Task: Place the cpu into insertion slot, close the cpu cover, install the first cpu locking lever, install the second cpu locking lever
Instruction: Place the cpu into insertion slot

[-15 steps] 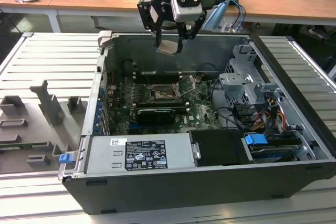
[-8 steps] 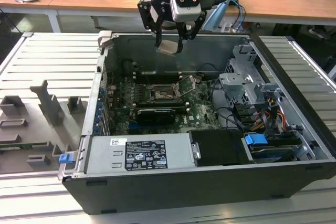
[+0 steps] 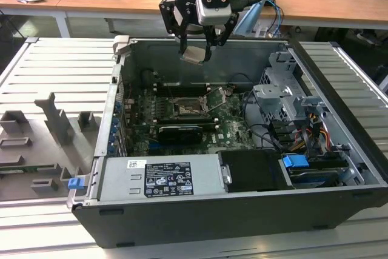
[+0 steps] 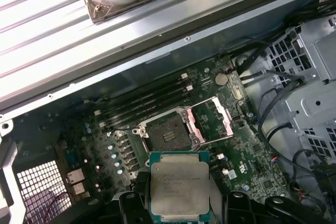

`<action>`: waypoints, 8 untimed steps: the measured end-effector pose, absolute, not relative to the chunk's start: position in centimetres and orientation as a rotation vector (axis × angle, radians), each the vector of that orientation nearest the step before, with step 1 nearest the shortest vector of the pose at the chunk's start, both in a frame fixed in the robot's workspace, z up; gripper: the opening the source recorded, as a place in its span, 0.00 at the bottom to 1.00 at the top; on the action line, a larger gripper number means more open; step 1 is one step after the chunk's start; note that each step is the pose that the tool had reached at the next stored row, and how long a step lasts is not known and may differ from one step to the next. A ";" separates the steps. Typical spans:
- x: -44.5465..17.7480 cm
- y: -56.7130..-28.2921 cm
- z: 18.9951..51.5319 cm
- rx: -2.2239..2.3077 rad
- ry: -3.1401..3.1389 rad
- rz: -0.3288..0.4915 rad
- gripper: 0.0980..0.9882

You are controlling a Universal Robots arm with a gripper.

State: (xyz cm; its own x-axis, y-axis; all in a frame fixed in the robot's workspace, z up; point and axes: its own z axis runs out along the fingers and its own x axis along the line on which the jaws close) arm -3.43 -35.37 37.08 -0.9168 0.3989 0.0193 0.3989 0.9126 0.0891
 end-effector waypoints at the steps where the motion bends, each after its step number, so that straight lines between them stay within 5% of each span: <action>1: -3.4 -35.4 37.1 -0.646 -3.071 -0.143 0.50; 8: -3.4 -35.4 37.1 -0.682 -3.064 -0.143 0.50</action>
State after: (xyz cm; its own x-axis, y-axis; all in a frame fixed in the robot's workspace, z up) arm -3.43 -35.37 37.08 -0.9058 0.4232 0.0194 0.4232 0.9017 0.0891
